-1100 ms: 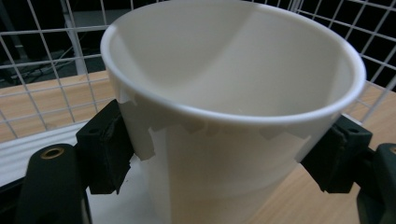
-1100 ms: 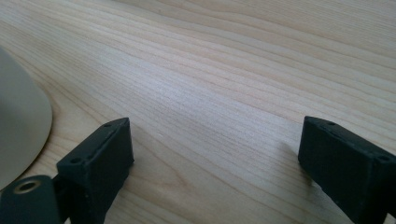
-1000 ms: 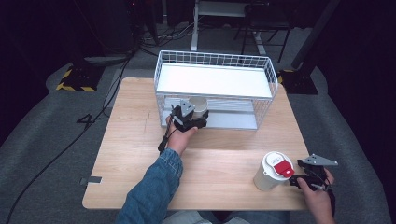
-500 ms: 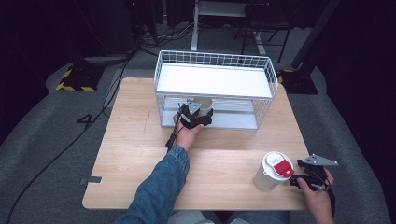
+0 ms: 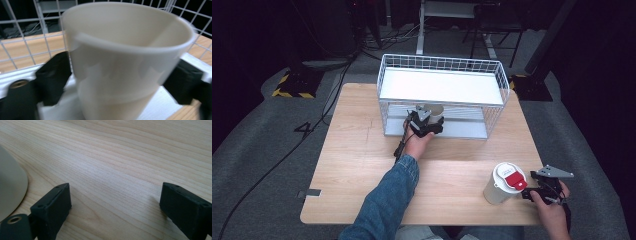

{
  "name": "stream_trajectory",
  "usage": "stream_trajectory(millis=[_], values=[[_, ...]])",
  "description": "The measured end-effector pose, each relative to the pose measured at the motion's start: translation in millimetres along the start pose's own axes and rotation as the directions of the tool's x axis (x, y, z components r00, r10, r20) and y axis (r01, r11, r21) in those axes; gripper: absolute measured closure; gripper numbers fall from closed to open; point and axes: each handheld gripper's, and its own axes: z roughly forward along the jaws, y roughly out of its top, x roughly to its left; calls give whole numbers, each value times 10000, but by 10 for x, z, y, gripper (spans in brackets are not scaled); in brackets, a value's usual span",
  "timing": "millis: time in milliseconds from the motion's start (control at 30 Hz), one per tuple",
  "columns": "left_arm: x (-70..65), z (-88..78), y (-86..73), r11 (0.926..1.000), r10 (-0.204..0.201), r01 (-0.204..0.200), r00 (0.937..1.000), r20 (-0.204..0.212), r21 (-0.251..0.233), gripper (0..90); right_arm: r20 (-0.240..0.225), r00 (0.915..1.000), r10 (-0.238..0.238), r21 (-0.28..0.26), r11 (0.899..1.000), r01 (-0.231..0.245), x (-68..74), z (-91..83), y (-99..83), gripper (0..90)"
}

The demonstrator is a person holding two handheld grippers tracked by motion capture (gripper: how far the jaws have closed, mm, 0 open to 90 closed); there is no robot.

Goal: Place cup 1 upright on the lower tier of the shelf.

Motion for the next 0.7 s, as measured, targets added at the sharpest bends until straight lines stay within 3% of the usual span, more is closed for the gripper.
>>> stream_trajectory(millis=[67, 167, 367, 700], values=[[3, 1, -7, 9998, -203, 203, 9996, 201, 2, 148, -4, 10000, 16, -4, 10000, -16, 2, 0, 0, 106], [19, -14, -10, 9998, -175, 175, 9997, 184, 19, 150, -3, 10000, 7, 1, 10000, -7, 0, 0, 0, 105], [-23, -117, 32, 9982, 599, -597, 9981, 151, -106, 150, -5, 10000, 5, 6, 10000, -5, -1, 0, 0, 105], [-31, -324, 39, 9966, 813, -811, 9966, 131, -158, 150, -3, 10000, 19, 6, 10000, -19, -1, 0, 1, 105]])
